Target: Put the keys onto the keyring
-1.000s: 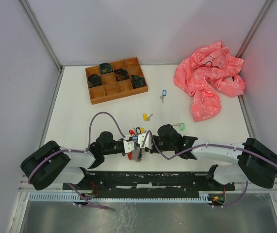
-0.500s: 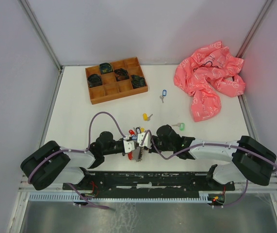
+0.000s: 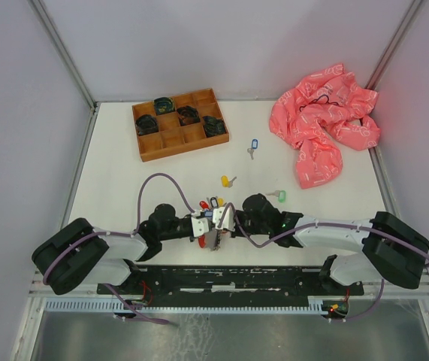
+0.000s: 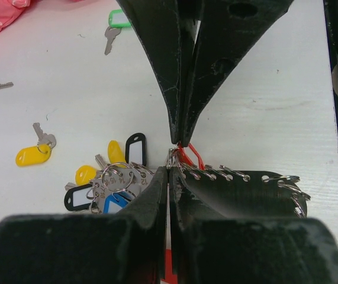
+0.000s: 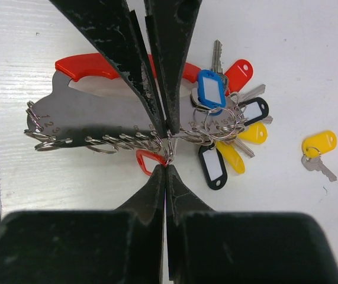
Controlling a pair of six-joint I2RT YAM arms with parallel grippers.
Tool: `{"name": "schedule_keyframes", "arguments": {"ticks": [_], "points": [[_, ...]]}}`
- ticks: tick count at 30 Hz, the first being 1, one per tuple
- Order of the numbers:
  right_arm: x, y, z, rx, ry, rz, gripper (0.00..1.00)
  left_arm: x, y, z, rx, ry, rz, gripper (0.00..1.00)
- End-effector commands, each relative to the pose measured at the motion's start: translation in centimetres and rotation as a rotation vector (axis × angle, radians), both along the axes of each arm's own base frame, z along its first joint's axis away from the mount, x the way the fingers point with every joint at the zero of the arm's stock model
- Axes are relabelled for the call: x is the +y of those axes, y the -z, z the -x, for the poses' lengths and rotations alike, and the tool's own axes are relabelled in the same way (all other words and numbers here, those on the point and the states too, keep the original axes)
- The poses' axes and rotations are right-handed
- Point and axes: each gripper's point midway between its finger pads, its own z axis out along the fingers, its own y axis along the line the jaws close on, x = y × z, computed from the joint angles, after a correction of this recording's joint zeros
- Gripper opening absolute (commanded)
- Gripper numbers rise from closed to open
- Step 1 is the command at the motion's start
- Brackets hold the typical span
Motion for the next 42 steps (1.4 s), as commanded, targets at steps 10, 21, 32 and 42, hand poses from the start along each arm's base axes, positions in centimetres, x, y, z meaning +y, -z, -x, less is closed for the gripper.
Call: {"name": "schedule_keyframes", "arguments": {"ticks": [10, 21, 32, 42], "points": [[1.5, -4.2, -0.6, -0.140, -0.083, -0.020, 0.01, -1.4, -3.1, -1.0, -0.021, -0.008, 0.107, 0.23], [1.9, -4.8, -0.7, -0.179, -0.104, -0.015, 0.01, -1.8, -2.4, -0.8, 0.011, 0.017, 0.079, 0.27], [2.3, -5.3, -0.3, -0.190, -0.133, -0.028, 0.01, -2.4, -1.2, -1.3, 0.053, 0.016, 0.050, 0.33], [2.3, -6.0, -0.8, -0.218, -0.085, -0.089, 0.01, -1.7, -3.0, -1.8, 0.017, -0.057, 0.173, 0.35]]}}
